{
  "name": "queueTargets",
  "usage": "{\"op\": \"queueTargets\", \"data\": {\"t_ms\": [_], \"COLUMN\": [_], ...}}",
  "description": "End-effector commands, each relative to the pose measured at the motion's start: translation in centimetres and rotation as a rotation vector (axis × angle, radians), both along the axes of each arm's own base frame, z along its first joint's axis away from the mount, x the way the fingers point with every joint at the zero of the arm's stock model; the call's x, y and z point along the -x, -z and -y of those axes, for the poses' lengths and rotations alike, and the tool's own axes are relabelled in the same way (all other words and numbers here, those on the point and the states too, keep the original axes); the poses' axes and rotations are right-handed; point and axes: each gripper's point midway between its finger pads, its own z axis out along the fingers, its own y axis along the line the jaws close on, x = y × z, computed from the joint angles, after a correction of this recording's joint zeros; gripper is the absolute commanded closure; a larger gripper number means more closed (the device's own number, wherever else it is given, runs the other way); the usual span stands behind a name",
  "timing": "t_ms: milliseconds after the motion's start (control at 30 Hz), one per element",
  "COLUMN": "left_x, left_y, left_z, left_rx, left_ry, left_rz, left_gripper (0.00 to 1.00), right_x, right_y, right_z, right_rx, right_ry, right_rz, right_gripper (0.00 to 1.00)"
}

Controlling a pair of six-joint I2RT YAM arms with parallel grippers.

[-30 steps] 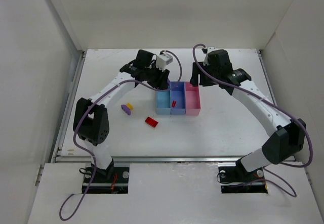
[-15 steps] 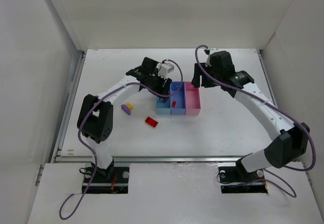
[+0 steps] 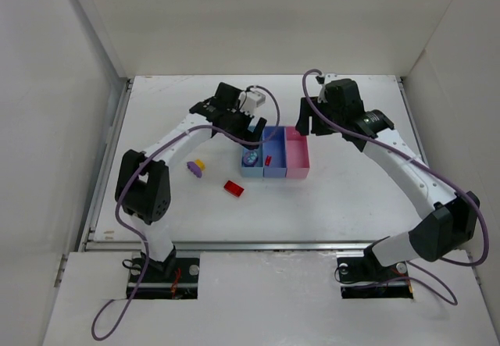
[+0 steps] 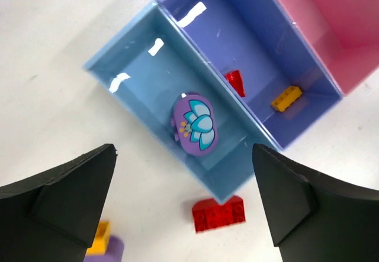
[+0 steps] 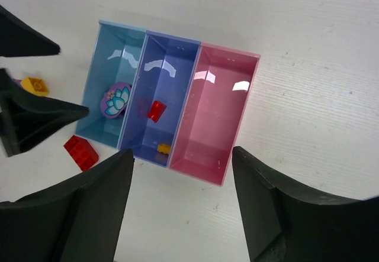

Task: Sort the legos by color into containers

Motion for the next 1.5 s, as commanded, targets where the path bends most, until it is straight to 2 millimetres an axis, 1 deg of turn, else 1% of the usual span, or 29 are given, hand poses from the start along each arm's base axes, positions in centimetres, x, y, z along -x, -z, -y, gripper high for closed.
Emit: {"op": "queueTargets", "data": {"t_ms": [0, 33, 67, 100, 133, 167, 200, 233, 267, 300, 333, 367, 400, 467, 533, 600, 633, 667, 733, 800, 867, 900, 1000, 1033, 1200, 1267, 1300, 1333, 1467], "left_x": [-0.4, -0.9, -0.2, 0.1, 0.5, 1.4, 2.9, 3.8, 4.5, 5.9, 6.4, 6.3, 6.3, 6.2, 5.8, 5.1, 4.8, 5.0, 4.9, 4.9, 5.0, 5.4, 5.6, 6.0, 5.6, 5.6, 5.6, 5.7, 5.3], "left_y": [-8.7, -9.0, -7.6, -7.4, -6.3, -5.2, -3.1, -1.9, -1.0, 1.0, 1.8, 2.1, 2.2, 3.4, 3.9, 4.9, 5.2, 6.0, 6.5, 7.7, 8.3, 9.1, 9.5, 10.1, 10.5, 11.1, 11.1, 11.4, 11.4], "left_z": [-3.7, -6.8, -7.6, -10.3, -12.5, -13.6, -15.4, -16.1, -16.9, -17.4, -17.9, -17.8, -18.0, -17.8, -17.9, -18.5, -18.6, -18.7, -18.7, -18.5, -18.3, -18.4, -18.1, -18.5, -19.0, -18.9, -18.9, -18.9, -18.5], "left_rx": [-0.011, -0.084, -0.143, -0.197, -0.295, -0.356, -0.445, -0.486, -0.526, -0.547, -0.553, -0.547, -0.529, -0.502, -0.488, -0.507, -0.515, -0.519, -0.524, -0.521, -0.513, -0.518, -0.5, -0.503, -0.497, -0.5, -0.5, -0.498, -0.478], "left_ry": [-0.035, -0.057, -0.018, -0.03, -0.037, 0.002, 0.09, 0.124, 0.143, 0.172, 0.17, 0.16, 0.146, 0.125, 0.107, 0.076, 0.072, 0.077, 0.086, 0.104, 0.114, 0.121, 0.133, 0.128, 0.1, 0.103, 0.103, 0.097, 0.102], "left_rz": [0.171, 0.209, 0.189, 0.196, 0.202, 0.193, 0.181, 0.165, 0.15, 0.098, 0.074, 0.079, 0.071, 0.024, 0.011, 0.002, 0.004, -0.014, -0.013, -0.028, -0.047, -0.073, -0.089, -0.109, -0.11, -0.12, -0.12, -0.132, -0.125], "left_gripper": [0.0, 0.0, 0.0, 0.0, 0.0, 0.0, 0.0, 0.0, 0.0, 0.0, 0.0, 0.0, 0.0, 0.0, 0.0, 0.0, 0.0, 0.0, 0.0, 0.0, 0.0, 0.0, 0.0, 0.0, 0.0, 0.04, 0.1, 0.12, 0.13], "right_x": [-0.6, -0.4, -0.3, -0.2, -0.3, -0.1, -0.4, -0.3, -0.5, -0.6, -0.1, -0.6, -0.4, -0.1, -0.1, 0.4, 0.4, 0.5, 0.6, 0.6, 0.6, 0.6, 0.6, 0.6, 0.9, 0.9, 0.9, 0.9, 1.0], "right_y": [-1.2, -1.2, -0.7, -0.7, -0.2, 0.0, -0.1, 0.7, 0.5, 0.1, 0.3, 0.4, 0.8, 0.8, 0.8, 1.8, 1.8, 2.3, 1.9, 2.3, 2.3, 1.9, 1.9, 1.9, 2.1, 2.1, 2.1, 2.1, 2.2], "right_z": [-0.6, -1.1, -1.7, -1.9, -1.9, -2.8, -2.9, -3.4, -3.5, -4.1, -4.5, -4.5, -5.0, -5.4, -5.4, -5.5, -5.5, -5.4, -5.3, -5.1, -5.1, -4.9, -4.9, -4.9, -5.0, -5.0, -5.0, -5.0, -4.9], "right_rx": [-0.041, -0.039, -0.034, -0.029, -0.016, -0.005, -0.006, 0.017, 0.027, 0.028, 0.038, 0.046, 0.056, 0.056, 0.056, 0.073, 0.073, 0.078, 0.074, 0.084, 0.084, 0.085, 0.085, 0.085, 0.088, 0.088, 0.088, 0.088, 0.092], "right_ry": [-0.026, -0.051, -0.063, -0.065, -0.071, -0.101, -0.102, -0.116, -0.124, -0.131, -0.151, -0.141, -0.159, -0.172, -0.172, -0.176, -0.176, -0.176, -0.176, -0.168, -0.168, -0.16, -0.16, -0.16, -0.157, -0.157, -0.157, -0.157, -0.157], "right_rz": [0.05, 0.051, 0.04, 0.042, 0.035, 0.034, 0.035, 0.027, 0.03, 0.04, 0.036, 0.036, 0.032, 0.032, 0.032, 0.013, 0.013, 0.004, 0.012, 0.007, 0.007, 0.017, 0.017, 0.017, 0.009, 0.009, 0.009, 0.009, 0.001], "right_gripper": [0.27, 0.27, 0.27, 0.27, 0.27, 0.27, 0.27, 0.27, 0.27, 0.27, 0.27, 0.27, 0.27, 0.27, 0.27, 0.27, 0.27, 0.27, 0.27, 0.27, 0.27, 0.27, 0.27, 0.27, 0.27, 0.27, 0.27, 0.27, 0.27]}}
